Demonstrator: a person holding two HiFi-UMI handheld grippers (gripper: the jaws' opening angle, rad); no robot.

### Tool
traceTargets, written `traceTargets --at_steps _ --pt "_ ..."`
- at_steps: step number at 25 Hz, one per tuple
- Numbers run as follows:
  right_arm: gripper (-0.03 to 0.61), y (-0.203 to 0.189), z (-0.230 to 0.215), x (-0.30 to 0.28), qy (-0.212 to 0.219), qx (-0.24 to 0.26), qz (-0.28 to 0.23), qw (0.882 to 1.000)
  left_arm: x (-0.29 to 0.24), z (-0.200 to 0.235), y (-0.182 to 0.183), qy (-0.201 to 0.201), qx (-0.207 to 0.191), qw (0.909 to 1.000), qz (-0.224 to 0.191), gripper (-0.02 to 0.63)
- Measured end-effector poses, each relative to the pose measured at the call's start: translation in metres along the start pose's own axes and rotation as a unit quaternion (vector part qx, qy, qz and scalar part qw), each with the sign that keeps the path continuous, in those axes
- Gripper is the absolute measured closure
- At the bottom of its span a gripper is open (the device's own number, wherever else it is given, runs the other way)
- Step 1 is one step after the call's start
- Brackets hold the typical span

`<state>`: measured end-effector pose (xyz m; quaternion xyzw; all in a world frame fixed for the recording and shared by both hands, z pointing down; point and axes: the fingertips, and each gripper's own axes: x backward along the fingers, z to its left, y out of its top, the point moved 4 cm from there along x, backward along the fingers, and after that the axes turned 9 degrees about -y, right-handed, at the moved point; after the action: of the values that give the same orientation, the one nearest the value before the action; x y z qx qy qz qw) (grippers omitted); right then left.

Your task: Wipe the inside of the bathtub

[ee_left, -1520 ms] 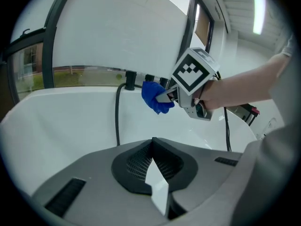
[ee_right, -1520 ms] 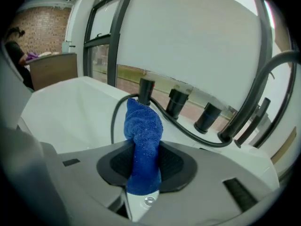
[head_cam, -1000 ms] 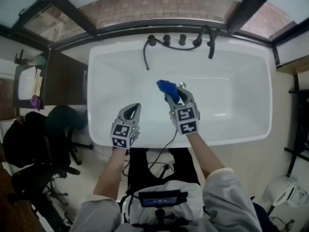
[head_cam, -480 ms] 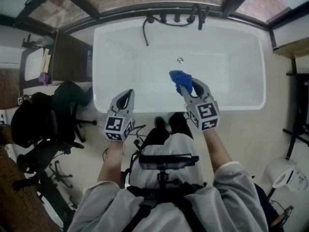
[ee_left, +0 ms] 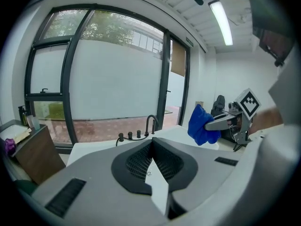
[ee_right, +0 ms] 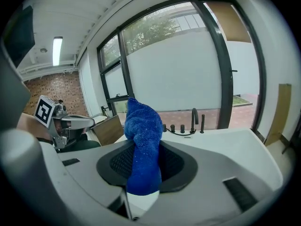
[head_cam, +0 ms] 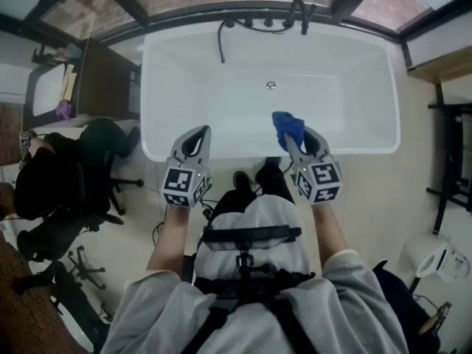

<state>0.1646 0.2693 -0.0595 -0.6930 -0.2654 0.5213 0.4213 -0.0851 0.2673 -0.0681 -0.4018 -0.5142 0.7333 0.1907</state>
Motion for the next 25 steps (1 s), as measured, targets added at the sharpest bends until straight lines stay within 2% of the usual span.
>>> traceTargets --at_steps 6,13,25 --pt "0.454 -0.012 -0.007 0.026 -0.032 -0.012 0.005 0.999 0.014 -0.014 -0.004 -0.018 -0.003 0.9998 0.000 0.611" --pt "0.454 -0.013 -0.038 0.046 -0.046 -0.017 0.013 0.999 0.017 -0.032 -0.003 -0.009 0.004 0.9999 -0.004 0.611" --pt "0.454 -0.024 -0.135 0.067 -0.004 0.016 0.019 1.000 -0.012 -0.111 0.005 0.053 0.022 0.9983 -0.011 0.611"
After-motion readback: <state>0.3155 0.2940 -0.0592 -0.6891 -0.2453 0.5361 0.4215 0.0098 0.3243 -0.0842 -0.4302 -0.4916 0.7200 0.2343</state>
